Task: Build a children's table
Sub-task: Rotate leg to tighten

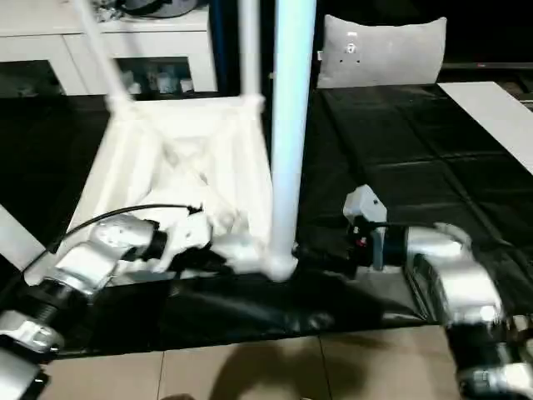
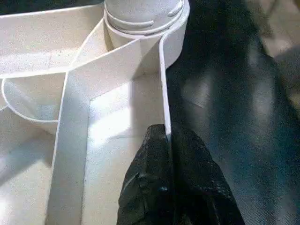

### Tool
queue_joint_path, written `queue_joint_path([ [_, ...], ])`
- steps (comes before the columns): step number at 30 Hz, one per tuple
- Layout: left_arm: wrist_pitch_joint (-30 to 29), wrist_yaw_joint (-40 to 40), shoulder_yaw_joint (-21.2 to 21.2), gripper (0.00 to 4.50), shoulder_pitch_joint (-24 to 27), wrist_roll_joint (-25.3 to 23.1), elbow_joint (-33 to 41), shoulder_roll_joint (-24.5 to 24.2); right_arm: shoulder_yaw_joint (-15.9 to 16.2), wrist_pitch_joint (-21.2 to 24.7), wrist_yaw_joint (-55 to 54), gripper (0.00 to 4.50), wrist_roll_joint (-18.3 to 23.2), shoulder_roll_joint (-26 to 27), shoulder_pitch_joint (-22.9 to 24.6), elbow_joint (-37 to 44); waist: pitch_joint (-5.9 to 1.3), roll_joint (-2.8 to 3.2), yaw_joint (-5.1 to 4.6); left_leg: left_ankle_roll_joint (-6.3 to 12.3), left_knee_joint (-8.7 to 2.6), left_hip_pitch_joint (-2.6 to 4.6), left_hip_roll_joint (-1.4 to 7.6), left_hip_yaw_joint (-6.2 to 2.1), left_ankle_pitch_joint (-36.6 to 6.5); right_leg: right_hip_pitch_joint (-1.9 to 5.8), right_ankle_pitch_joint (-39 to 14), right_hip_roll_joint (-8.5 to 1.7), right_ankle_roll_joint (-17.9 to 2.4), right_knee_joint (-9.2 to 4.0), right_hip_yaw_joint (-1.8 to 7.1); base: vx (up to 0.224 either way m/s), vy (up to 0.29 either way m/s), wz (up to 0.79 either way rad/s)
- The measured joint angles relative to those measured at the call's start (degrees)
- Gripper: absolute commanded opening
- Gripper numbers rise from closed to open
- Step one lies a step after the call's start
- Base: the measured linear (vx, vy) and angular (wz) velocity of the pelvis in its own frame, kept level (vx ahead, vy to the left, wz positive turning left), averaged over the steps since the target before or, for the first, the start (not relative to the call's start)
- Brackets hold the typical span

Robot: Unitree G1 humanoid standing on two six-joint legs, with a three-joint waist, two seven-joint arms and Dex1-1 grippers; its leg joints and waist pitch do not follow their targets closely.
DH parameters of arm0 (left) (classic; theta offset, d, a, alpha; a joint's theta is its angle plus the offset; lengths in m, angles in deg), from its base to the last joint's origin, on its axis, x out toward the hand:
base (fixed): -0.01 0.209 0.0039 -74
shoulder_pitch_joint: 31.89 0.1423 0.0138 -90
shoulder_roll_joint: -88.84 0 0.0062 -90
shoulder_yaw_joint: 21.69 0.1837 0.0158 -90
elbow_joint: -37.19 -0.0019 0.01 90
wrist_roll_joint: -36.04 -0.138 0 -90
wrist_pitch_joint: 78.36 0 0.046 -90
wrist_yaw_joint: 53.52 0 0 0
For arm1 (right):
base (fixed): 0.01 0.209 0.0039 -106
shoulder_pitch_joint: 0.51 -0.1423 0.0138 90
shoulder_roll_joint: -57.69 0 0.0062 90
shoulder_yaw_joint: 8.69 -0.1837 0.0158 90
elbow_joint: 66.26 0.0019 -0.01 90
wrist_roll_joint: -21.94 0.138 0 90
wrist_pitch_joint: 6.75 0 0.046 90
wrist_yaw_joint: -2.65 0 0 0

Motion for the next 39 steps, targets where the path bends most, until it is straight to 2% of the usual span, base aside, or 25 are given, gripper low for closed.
queue_joint_path([
  [4, 0.3, -2.3, 0.7, 0.0, -0.1, 0.0, 0.5, -0.2, 3.5, -1.2, 4.6, 3.04, 0.0, 1.4, -0.9, -0.6, 0.0, 0.02, 0.49, 0.0, 0.05, 0.0, 0.0, 0.01, 0.0, 0.0, 0.0, -0.02, 0.0, 0.02, 0.01, 0.0, 0.0, 0.0],
  [8, 0.8, -3.2, 1.2, 0.0, -0.3, 0.0, 0.5, 0.2, 5.1, -2.3, 5.2, 2.67, -0.2, 2.8, -1.8, -2.6, 0.0, 0.02, 0.86, 0.0, 0.07, 0.0, 0.0, 0.08, 0.0, 0.0, 0.0, -0.05, 0.0, 0.02, 0.03, 0.0, 0.0, 0.0],
  [16, 1.2, -4.0, 1.3, 0.0, -0.3, 0.0, 0.5, 0.3, 5.6, -2.1, 6.8, 1.99, -0.2, 3.0, -3.0, -4.3, -0.01, 0.01, 1.28, 0.0, 0.06, 0.01, 0.02, 0.1, 0.0, 0.0, 0.0, -0.04, 0.0, 0.04, 0.02, 0.0, 0.0, 0.0],
  [18, 1.2, -4.1, 1.3, 0.0, -0.3, 0.0, 0.5, 0.3, 5.6, -1.6, 6.8, 1.97, -0.1, 3.0, -3.0, -4.3, -0.01, 0.01, 1.27, 0.0, 0.06, 0.01, 0.02, 0.11, 0.0, 0.0, 0.0, -0.04, 0.0, 0.04, 0.02, 0.0, 0.0, 0.0],
  [23, -6.2, -3.5, -0.7, 0.0, 0.6, 1.8, 1.8, 1.0, 4.2, 5.1, 1.6, 1.91, 0.8, 4.8, -0.3, 0.6, -0.04, 0.09, 1.03, -0.02, 0.03, 0.1, 0.06, 0.2, 0.0, 0.0, 0.0, -0.02, 0.0, 0.13, 0.08, 0.0, 0.0, 0.0],
  [25, -10.0, -1.2, -2.3, 0.0, 1.3, 1.6, 2.3, 1.3, 3.0, 9.3, -4.3, 1.91, 0.4, 6.9, 0.6, 2.9, -0.06, 0.12, 0.43, -0.17, 0.0, 0.16, 0.09, 0.28, 0.1, 0.11, 0.1, 0.0, -0.1, 0.28, 0.14, 0.0, 0.0, 0.0],
  [27, -14.4, 4.0, -4.5, 0.0, 1.3, 1.0, 2.2, 2.7, 0.5, 13.6, -14.4, 1.91, -0.8, 11.7, 0.8, 4.0, -0.03, 0.17, -1.02, -0.74, -0.05, 0.3, 0.2, 0.34, 0.2, 0.1, 0.2, 0.02, -0.1, 0.28, 0.1, -0.052, -0.012, -0.06],
  [29, -17.2, 8.9, -5.6, 0.0, 1.2, 0.3, 2.2, 5.0, -1.7, 15.7, -22.9, 1.91, -1.8, 14.8, 0.6, 4.1, -0.01, 0.15, -2.61, -0.97, -0.05, 0.31, 0.32, 0.4, 0.3, 0.06, 0.1, 0.02, 0.1, 0.16, 0.0, -0.027, -0.003, -0.05],
  [32, -20.2, 15.3, -6.9, 0.0, 1.1, -0.1, 2.1, 9.0, -4.2, 18.4, -33.5, 1.91, -4.4, 19.1, -1.0, 3.9, 0.02, 0.08, -4.34, -1.06, -0.1, 0.3, 0.38, 0.46, 0.4, -0.02, 0.1, 0.03, 0.1, 0.05, -0.08, 0.0, 0.0, 0.0],
  [35, -23.0, 22.1, -8.8, 0.0, 0.6, -0.3, 1.4, 12.8, -5.8, 19.2, -45.3, 1.91, -7.5, 24.7, -2.6, 3.3, 0.01, 0.08, -5.1, -1.07, -0.14, 0.25, 0.42, 0.46, 0.4, -0.12, 0.4, 0.06, 0.1, 0.06, -0.1, 0.0, 0.0, 0.0],
  [36, -23.7, 23.7, -8.9, 0.0, 0.3, -0.7, 1.3, 13.7, -6.1, 19.1, -48.7, 2.47, -8.3, 26.2, -3.0, 3.2, 0.01, 0.08, -5.13, -1.07, -0.19, 0.23, 0.42, 0.46, 0.4, -0.16, 0.5, 0.06, 0.1, 0.06, -0.12, 0.0, 0.0, 0.0],
  [39, -24.8, 25.8, -8.9, 0.0, -0.4, -1.2, 1.4, 15.5, -6.2, 17.6, -53.3, 2.67, -9.4, 27.9, -3.1, 3.1, -0.01, 0.13, -4.78, -1.07, -0.41, 0.05, 0.42, 0.46, 0.4, -0.29, 0.5, 0.06, 0.0, -0.01, -0.15, 0.0, 0.0, 0.0],
])
